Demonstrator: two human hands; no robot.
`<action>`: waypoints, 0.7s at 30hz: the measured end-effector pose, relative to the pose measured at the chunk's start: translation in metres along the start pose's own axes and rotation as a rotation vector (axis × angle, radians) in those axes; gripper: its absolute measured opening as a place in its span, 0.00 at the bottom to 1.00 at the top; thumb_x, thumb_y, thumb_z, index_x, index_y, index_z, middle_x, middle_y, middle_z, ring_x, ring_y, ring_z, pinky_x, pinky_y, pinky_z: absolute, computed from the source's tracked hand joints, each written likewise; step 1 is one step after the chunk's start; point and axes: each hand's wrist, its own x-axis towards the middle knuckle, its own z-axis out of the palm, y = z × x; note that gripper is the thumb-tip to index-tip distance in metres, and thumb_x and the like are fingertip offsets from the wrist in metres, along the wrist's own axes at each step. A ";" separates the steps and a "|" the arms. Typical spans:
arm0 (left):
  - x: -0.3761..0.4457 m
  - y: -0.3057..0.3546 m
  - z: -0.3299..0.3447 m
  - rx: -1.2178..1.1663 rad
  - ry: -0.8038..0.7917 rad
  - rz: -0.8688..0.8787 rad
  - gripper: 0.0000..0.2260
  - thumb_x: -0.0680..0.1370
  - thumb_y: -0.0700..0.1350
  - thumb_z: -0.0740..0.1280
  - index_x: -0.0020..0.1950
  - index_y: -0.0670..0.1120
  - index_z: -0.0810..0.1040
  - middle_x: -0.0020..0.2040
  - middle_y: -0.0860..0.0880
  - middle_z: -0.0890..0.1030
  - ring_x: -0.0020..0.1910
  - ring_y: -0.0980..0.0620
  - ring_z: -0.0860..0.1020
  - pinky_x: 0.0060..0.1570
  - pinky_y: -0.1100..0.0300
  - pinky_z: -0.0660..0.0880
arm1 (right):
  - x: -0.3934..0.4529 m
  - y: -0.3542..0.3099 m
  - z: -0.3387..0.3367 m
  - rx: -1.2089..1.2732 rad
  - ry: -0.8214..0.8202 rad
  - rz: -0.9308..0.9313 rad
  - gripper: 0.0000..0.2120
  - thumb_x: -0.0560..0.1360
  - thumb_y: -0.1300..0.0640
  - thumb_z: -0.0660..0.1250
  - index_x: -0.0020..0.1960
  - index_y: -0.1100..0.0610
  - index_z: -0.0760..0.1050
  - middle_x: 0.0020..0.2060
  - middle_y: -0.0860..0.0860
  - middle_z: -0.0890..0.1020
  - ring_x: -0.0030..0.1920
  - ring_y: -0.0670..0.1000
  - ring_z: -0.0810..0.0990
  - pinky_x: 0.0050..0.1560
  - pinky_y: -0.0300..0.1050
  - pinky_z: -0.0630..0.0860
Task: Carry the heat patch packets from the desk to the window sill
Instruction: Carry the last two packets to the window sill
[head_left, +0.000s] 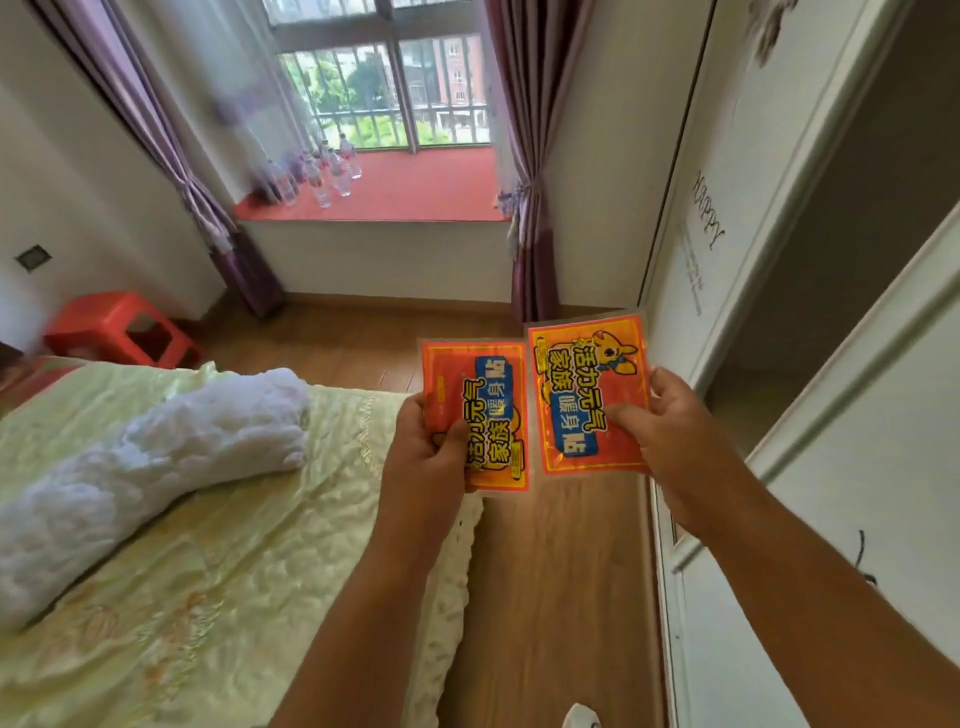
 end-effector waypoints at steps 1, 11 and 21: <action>0.007 0.001 0.011 -0.001 -0.010 -0.006 0.10 0.84 0.37 0.63 0.60 0.52 0.75 0.49 0.48 0.86 0.40 0.53 0.86 0.30 0.64 0.77 | 0.005 0.000 -0.009 0.003 0.013 0.004 0.07 0.83 0.55 0.68 0.59 0.45 0.78 0.51 0.46 0.88 0.50 0.51 0.89 0.55 0.60 0.85; 0.082 0.012 0.107 -0.026 -0.237 -0.021 0.11 0.84 0.39 0.63 0.65 0.51 0.73 0.53 0.50 0.86 0.48 0.51 0.87 0.45 0.50 0.85 | 0.055 -0.011 -0.082 0.058 0.223 0.002 0.09 0.83 0.57 0.68 0.62 0.48 0.78 0.52 0.49 0.89 0.50 0.53 0.90 0.55 0.61 0.85; 0.209 0.015 0.158 -0.001 -0.397 -0.010 0.11 0.84 0.40 0.63 0.63 0.53 0.73 0.53 0.47 0.85 0.46 0.49 0.86 0.34 0.62 0.80 | 0.155 -0.035 -0.082 0.049 0.373 0.012 0.09 0.82 0.59 0.68 0.61 0.48 0.78 0.52 0.50 0.89 0.51 0.54 0.89 0.58 0.63 0.83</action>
